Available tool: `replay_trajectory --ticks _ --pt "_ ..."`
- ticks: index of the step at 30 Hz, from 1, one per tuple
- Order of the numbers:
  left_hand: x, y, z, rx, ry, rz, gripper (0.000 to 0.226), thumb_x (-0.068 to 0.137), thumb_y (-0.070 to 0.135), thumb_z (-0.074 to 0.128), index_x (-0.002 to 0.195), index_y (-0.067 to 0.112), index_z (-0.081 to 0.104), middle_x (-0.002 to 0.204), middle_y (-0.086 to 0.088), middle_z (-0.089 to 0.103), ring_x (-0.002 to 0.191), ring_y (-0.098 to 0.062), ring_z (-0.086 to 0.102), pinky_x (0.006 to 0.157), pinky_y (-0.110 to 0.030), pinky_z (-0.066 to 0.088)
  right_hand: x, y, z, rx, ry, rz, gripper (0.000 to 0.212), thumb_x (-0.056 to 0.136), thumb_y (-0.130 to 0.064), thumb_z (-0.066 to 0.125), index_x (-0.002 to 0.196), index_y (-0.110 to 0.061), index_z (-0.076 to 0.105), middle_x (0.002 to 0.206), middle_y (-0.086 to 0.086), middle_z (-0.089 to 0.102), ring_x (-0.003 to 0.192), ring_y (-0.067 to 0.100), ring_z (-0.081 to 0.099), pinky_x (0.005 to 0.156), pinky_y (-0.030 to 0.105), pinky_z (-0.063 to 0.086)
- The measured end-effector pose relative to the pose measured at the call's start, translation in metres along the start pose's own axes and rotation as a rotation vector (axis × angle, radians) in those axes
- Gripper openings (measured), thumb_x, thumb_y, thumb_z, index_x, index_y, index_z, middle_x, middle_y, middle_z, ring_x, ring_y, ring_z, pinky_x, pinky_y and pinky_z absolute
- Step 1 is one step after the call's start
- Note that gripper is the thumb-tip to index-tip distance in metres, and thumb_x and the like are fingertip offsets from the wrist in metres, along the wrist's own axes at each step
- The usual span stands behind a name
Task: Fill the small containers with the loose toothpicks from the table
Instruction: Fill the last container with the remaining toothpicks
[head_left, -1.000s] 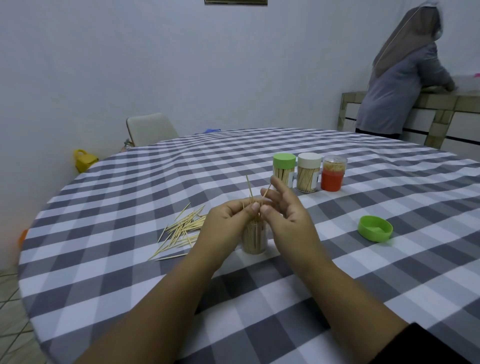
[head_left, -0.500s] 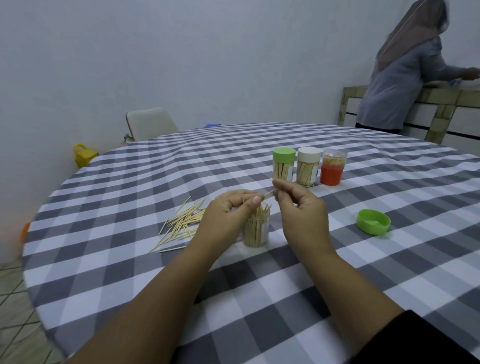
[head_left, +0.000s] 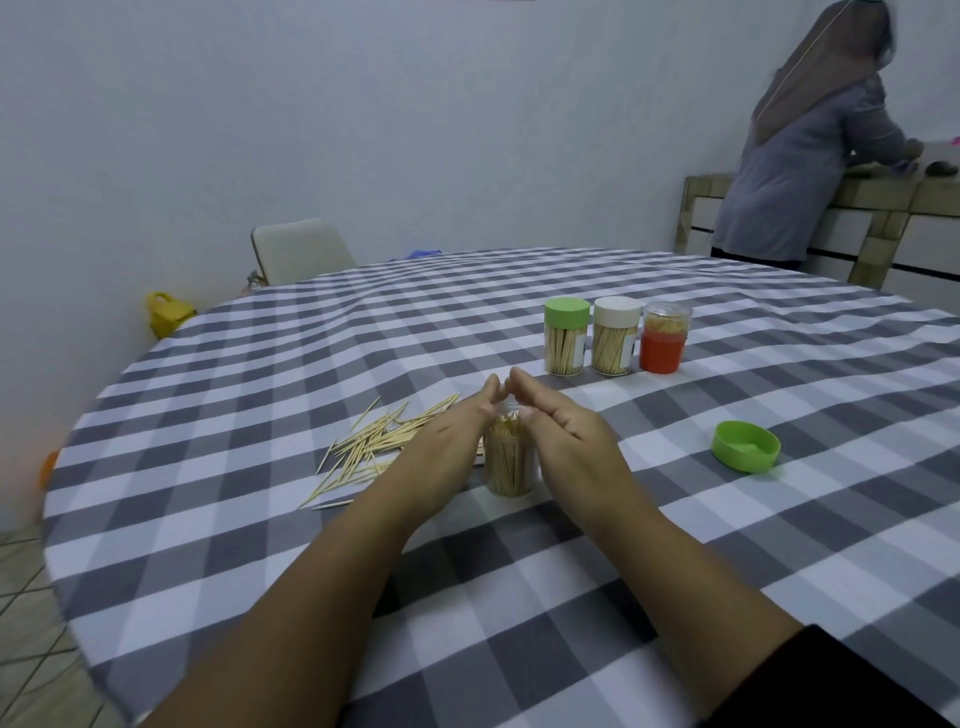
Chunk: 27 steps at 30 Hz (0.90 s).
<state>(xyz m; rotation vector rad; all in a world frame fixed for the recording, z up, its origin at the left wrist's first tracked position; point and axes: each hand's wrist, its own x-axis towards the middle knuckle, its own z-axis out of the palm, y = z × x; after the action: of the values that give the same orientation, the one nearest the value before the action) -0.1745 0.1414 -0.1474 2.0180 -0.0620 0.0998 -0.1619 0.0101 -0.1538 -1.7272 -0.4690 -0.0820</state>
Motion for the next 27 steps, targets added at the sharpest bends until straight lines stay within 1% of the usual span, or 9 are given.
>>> replay_trajectory --ticks 2,4,8,11,14,17,22,25,27 --pt "0.010 -0.003 0.002 -0.069 0.005 -0.114 0.045 0.099 0.055 0.025 0.136 0.039 0.045 0.134 0.009 0.043 0.134 -0.020 0.038 0.087 -0.025 0.034 0.000 0.001 0.000 -0.052 0.009 -0.032 0.045 0.101 -0.011 0.034 0.143 -0.024 0.037 0.148 -0.005 0.038 0.133 0.004 0.034 0.089 0.004 0.033" --pt "0.005 -0.015 -0.002 -0.058 -0.074 -0.070 0.039 0.102 0.048 0.025 0.138 0.042 0.038 0.129 0.011 0.040 0.124 -0.015 0.040 0.075 -0.018 0.039 0.000 0.002 0.000 -0.085 0.039 -0.067 0.048 0.099 -0.004 0.032 0.143 -0.023 0.037 0.147 -0.002 0.040 0.133 0.006 0.037 0.089 0.003 0.034" --pt "0.010 -0.015 -0.001 -0.051 -0.099 -0.028 0.060 0.098 0.014 0.038 0.147 0.039 0.018 0.136 0.018 0.034 0.122 -0.007 0.035 0.083 -0.013 0.038 0.002 0.003 -0.001 -0.075 0.117 -0.121 0.049 0.096 0.005 0.032 0.133 -0.022 0.047 0.138 -0.002 0.046 0.113 -0.008 0.047 0.075 -0.004 0.038" --pt "0.007 -0.011 -0.002 0.028 -0.074 0.010 0.066 0.093 0.017 0.041 0.150 0.035 0.015 0.154 0.004 0.026 0.134 -0.015 0.032 0.091 -0.019 0.034 0.002 0.003 -0.001 -0.109 0.172 -0.158 0.037 0.098 -0.003 0.039 0.127 -0.021 0.054 0.128 -0.007 0.050 0.096 -0.028 0.043 0.073 -0.006 0.035" --pt "0.006 -0.009 -0.002 0.052 -0.075 0.050 0.076 0.077 0.033 0.040 0.149 0.038 0.018 0.155 0.005 0.025 0.135 -0.015 0.032 0.098 -0.025 0.037 0.002 0.006 0.000 -0.140 0.203 -0.184 0.034 0.098 -0.007 0.043 0.124 -0.024 0.055 0.123 -0.010 0.052 0.101 -0.015 0.047 0.079 -0.003 0.038" --pt "0.005 -0.010 -0.002 0.065 -0.080 0.048 0.075 0.078 0.033 0.041 0.149 0.037 0.018 0.155 0.005 0.025 0.135 -0.014 0.032 0.105 -0.031 0.036 0.003 0.009 0.001 -0.143 0.281 -0.214 0.033 0.098 -0.009 0.044 0.122 -0.029 0.053 0.121 -0.009 0.056 0.109 0.002 0.054 0.088 0.013 0.046" --pt "0.007 -0.007 -0.002 0.095 -0.065 0.045 0.063 0.096 0.011 0.038 0.150 0.037 0.016 0.156 0.004 0.023 0.129 -0.009 0.030 0.086 -0.011 0.032 0.004 0.009 0.000 -0.261 0.469 -0.406 0.030 0.096 -0.008 0.046 0.124 -0.013 0.055 0.106 -0.005 0.061 0.091 0.003 0.059 0.079 0.003 0.045" --pt "0.005 -0.006 -0.004 0.088 -0.076 0.021 0.065 0.096 0.007 0.038 0.150 0.035 0.015 0.156 0.003 0.023 0.136 -0.015 0.030 0.089 -0.010 0.031 0.001 0.008 0.003 -0.359 0.375 -0.466 0.038 0.091 -0.016 0.043 0.127 -0.010 0.054 0.106 0.003 0.065 0.094 0.012 0.061 0.080 0.009 0.045" --pt "0.003 -0.008 -0.007 0.068 -0.104 0.009 0.070 0.093 0.007 0.044 0.151 0.033 0.014 0.147 0.006 0.039 0.121 -0.005 0.045 0.077 -0.003 0.037 -0.001 0.007 0.006 -0.402 0.233 -0.406 0.041 0.092 -0.018 0.043 0.133 -0.014 0.049 0.116 0.007 0.064 0.103 0.018 0.060 0.083 0.020 0.047"
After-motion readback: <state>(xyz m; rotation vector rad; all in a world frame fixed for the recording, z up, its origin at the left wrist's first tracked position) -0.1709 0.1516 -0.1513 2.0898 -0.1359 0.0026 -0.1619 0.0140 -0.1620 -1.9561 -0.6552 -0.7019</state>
